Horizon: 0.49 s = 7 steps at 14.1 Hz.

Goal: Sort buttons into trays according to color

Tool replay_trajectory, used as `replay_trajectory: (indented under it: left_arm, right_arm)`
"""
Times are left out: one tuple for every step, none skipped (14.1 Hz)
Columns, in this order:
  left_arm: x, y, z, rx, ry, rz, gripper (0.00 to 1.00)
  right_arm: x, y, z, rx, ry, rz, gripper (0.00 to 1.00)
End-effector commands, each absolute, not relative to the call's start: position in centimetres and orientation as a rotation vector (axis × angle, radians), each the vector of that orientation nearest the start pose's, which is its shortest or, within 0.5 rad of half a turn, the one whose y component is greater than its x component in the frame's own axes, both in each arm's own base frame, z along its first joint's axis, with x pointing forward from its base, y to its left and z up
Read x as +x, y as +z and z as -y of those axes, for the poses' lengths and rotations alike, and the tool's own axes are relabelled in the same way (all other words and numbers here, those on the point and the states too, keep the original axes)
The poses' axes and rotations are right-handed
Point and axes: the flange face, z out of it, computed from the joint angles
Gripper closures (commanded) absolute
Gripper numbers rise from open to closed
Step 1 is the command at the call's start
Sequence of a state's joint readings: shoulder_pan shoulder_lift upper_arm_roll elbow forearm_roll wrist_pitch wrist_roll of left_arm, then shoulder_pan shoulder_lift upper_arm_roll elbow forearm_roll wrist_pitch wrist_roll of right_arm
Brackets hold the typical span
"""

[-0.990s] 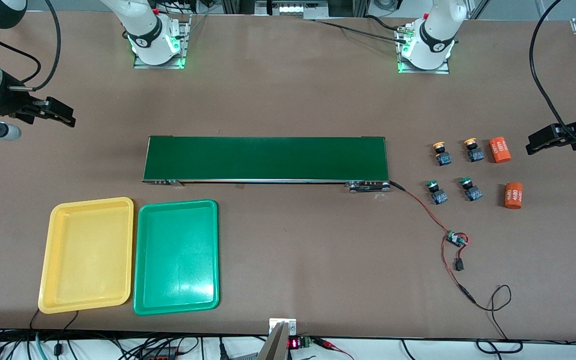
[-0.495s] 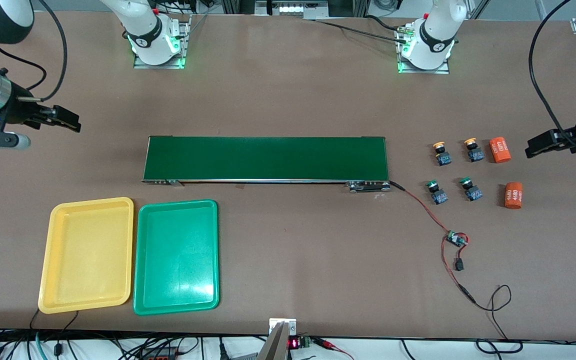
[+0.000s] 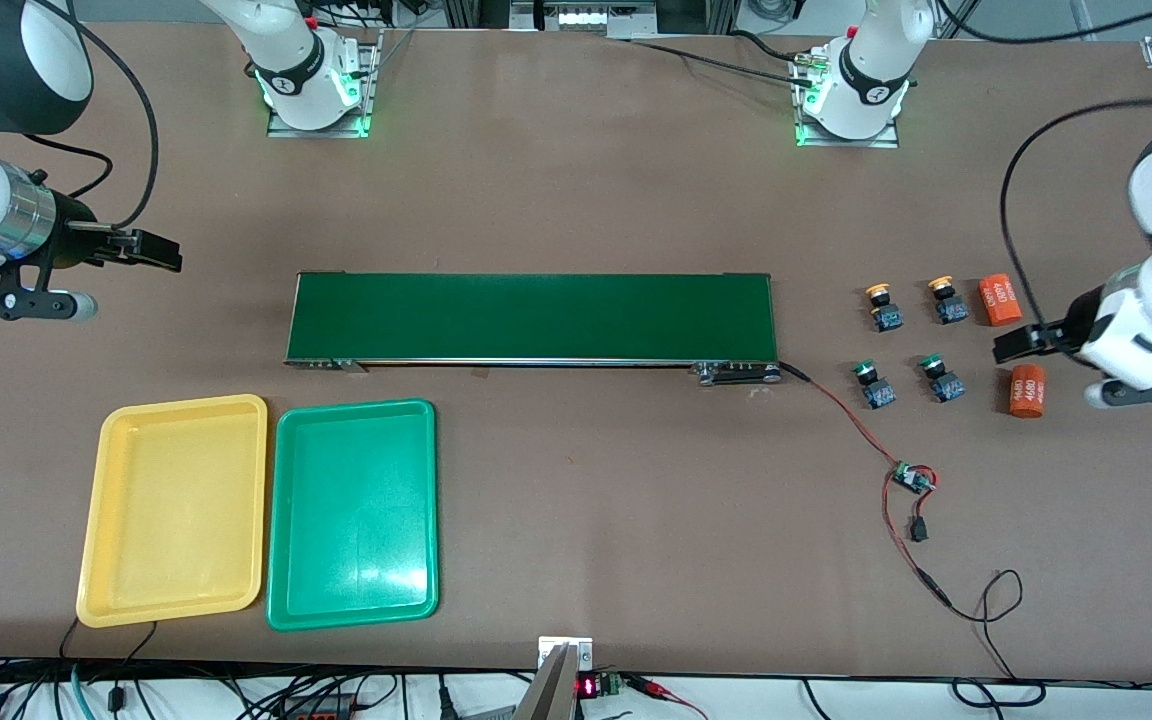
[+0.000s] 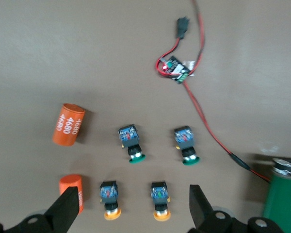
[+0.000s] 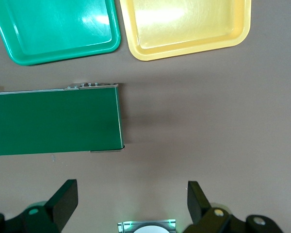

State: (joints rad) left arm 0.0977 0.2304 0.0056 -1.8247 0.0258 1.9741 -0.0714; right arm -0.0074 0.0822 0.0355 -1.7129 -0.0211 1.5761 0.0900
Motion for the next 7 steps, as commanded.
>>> replay_trajectory:
  left_arm:
    - [59.5,36.2,-8.1,-3.107,0.130,0.286,0.00]
    - [59.6,35.0,-8.4,-3.106,0.147,0.292,0.00]
    - [59.8,33.8,-9.1,-3.106,0.147,0.308,0.00]
    - [60.0,32.6,-10.4,-3.103,0.141,0.341,0.00]
    - [60.3,31.5,-12.0,-3.102,0.105,0.371,0.00]
    - [60.7,30.5,-14.0,-3.095,0.032,0.402,0.00]
    - [60.9,29.7,-15.2,-3.084,-0.024,0.417,0.00]
  right_arm:
    - [56.3,51.9,-1.3,-3.156,0.355,-0.088,0.00]
    - [56.4,51.8,-1.3,-3.156,0.357,-0.088,0.00]
    - [56.4,51.9,-1.3,-3.156,0.352,-0.085,0.00]
    - [56.4,51.8,-1.3,-3.155,0.352,-0.088,0.00]
    - [56.5,51.7,-1.3,-3.154,0.355,-0.085,0.00]
    - [56.4,51.7,-1.1,-3.153,0.360,-0.093,0.00]
    - [56.4,51.7,-0.6,-3.153,0.360,-0.105,0.00]
